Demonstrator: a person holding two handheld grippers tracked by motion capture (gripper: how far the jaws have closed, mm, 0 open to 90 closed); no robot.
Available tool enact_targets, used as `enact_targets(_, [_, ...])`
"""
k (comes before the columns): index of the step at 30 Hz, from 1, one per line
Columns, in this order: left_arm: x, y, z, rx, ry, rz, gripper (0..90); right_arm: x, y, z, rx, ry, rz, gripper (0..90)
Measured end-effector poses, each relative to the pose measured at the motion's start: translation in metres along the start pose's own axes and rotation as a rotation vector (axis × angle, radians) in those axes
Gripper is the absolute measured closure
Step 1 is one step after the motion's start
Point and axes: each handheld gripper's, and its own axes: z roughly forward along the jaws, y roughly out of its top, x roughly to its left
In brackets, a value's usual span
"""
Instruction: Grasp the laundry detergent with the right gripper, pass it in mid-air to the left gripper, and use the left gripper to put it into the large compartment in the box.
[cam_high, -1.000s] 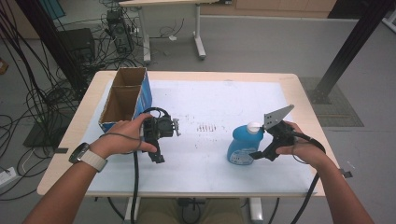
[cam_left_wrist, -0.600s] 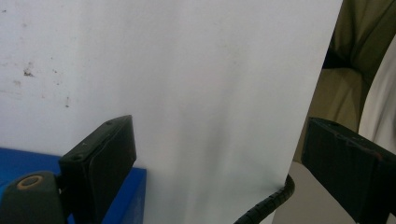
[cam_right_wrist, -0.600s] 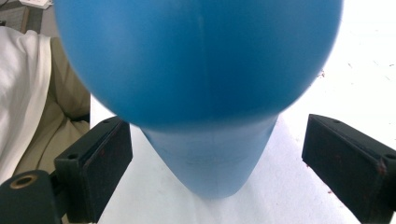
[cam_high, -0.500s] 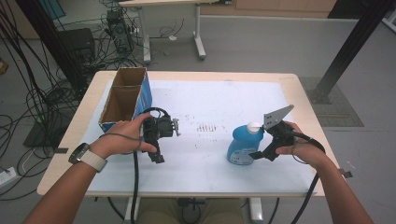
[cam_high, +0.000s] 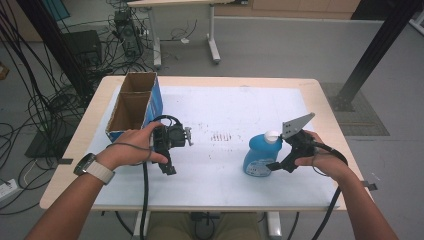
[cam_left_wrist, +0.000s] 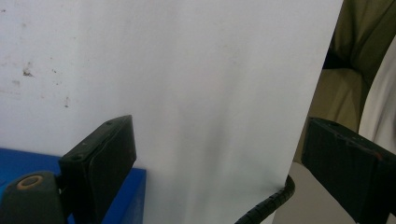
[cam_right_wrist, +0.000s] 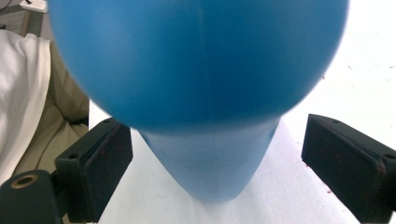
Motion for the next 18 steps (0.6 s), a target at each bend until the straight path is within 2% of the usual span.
enact_targets(18, [0.0004, -0.0009, -0.0002, -0.004, 0.004, -0.001, 11.4, 0.0001, -0.0019, 0.0032, -0.040, 0.011, -0.005, 13.4])
